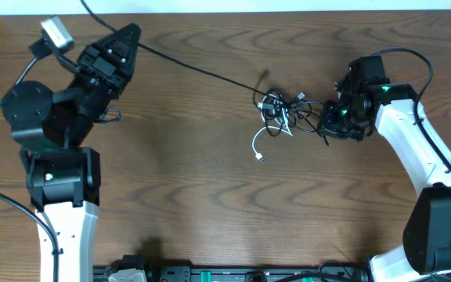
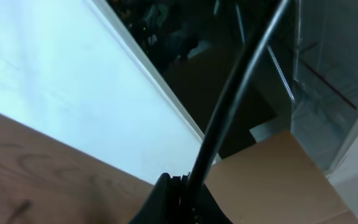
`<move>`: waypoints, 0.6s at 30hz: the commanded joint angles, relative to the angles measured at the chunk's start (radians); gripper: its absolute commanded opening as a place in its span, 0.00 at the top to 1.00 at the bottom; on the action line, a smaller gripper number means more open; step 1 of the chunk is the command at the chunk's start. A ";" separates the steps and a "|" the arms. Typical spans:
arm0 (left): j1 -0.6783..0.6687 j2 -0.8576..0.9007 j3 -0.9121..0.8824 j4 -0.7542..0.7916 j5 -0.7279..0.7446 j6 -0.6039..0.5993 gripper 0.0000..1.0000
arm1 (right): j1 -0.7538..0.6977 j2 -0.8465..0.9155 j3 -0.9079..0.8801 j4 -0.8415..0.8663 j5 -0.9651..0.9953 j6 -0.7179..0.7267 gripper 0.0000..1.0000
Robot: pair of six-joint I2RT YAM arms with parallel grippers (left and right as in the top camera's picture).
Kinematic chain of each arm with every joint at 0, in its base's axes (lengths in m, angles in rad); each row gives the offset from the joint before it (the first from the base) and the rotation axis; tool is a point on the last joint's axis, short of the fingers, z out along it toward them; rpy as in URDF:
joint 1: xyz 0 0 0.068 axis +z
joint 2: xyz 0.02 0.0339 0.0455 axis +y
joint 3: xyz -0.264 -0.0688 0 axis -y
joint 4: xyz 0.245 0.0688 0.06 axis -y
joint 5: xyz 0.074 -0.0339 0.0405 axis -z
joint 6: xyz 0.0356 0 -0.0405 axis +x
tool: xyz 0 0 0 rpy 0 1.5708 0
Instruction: Untangle cables
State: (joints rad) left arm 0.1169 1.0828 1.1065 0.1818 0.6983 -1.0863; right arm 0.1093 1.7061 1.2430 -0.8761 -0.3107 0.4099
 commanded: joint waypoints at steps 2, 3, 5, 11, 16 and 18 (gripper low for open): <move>0.011 0.015 0.010 -0.019 0.054 -0.019 0.92 | -0.003 -0.008 0.003 0.000 -0.061 -0.026 0.96; 0.011 0.020 0.010 -0.028 0.054 0.001 0.93 | -0.003 -0.008 0.003 0.000 -0.075 -0.032 0.91; 0.011 0.027 0.010 -0.065 0.053 0.052 0.92 | -0.003 -0.008 0.003 0.001 -0.119 -0.064 0.78; 0.011 0.041 0.010 -0.245 0.050 0.264 0.93 | -0.004 -0.010 0.020 0.035 -0.332 -0.136 0.48; 0.011 0.040 0.010 -0.264 0.055 0.290 0.92 | -0.003 -0.014 0.061 0.110 -0.578 -0.251 0.40; 0.011 0.040 0.010 -0.264 0.055 0.294 0.92 | -0.004 -0.014 0.064 0.117 -0.653 -0.309 0.40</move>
State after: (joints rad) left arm 0.1234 1.1259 1.1076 -0.0860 0.7353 -0.8375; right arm 0.1085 1.7061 1.2701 -0.7692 -0.7540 0.2222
